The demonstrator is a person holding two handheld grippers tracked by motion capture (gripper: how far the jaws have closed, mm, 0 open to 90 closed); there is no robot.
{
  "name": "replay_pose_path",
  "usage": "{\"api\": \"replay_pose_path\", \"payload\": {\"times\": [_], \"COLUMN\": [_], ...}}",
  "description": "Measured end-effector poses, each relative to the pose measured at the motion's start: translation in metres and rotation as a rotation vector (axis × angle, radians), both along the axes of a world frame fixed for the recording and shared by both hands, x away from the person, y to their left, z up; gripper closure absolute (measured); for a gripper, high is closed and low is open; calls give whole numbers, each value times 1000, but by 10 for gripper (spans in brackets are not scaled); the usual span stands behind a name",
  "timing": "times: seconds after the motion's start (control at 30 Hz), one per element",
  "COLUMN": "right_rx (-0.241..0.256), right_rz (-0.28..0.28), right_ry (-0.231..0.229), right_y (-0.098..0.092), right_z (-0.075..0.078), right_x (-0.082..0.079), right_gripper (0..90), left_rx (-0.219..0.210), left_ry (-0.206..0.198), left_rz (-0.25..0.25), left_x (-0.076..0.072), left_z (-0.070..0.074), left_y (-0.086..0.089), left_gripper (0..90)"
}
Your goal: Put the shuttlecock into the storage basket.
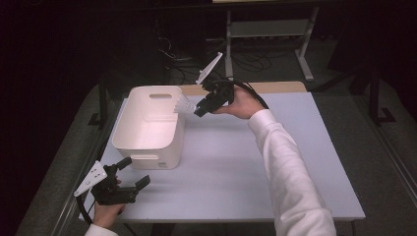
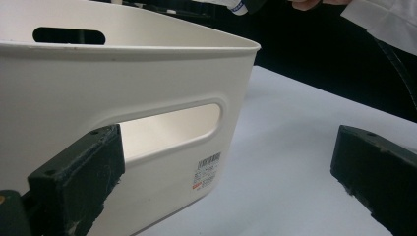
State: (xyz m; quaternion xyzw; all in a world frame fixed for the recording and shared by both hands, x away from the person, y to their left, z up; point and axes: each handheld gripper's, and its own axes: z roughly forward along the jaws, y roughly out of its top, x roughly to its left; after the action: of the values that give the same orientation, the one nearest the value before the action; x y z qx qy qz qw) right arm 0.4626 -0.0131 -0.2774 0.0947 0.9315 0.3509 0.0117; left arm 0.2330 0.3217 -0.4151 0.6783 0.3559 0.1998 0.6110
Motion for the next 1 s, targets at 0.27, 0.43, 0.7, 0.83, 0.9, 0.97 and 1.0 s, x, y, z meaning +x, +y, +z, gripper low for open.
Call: {"api": "replay_pose_path", "payload": {"times": [0.27, 0.43, 0.7, 0.83, 0.9, 0.97, 1.0], "right_rx": [5, 0, 3, 5, 4, 8, 9], "right_rz": [15, 16, 39, 45, 46, 49, 51], "right_ry": [-7, -14, -21, -26, -29, -26, -24], "right_y": [7, 12, 24, 28, 31, 34, 36], "right_z": [8, 11, 16, 18, 18, 19, 19], "right_x": [0, 0, 0, 1, 1, 2, 2], "right_gripper": [635, 635, 635, 635, 635, 635, 635], "left_rx": [0, 1, -3, -3, 5, 7, 7], "left_ry": [0, 0, 1, -1, 3, 4, 5], "left_rz": [0, -1, 0, -1, -1, -1, -1], "left_x": [0, 0, 0, 0, -1, -1, -1], "left_z": [0, 0, 0, 0, 1, 1, 1], "left_y": [0, 0, 0, 0, 0, 0, 0], "left_gripper": [0, 0, 0, 0, 0, 0, 0]}}
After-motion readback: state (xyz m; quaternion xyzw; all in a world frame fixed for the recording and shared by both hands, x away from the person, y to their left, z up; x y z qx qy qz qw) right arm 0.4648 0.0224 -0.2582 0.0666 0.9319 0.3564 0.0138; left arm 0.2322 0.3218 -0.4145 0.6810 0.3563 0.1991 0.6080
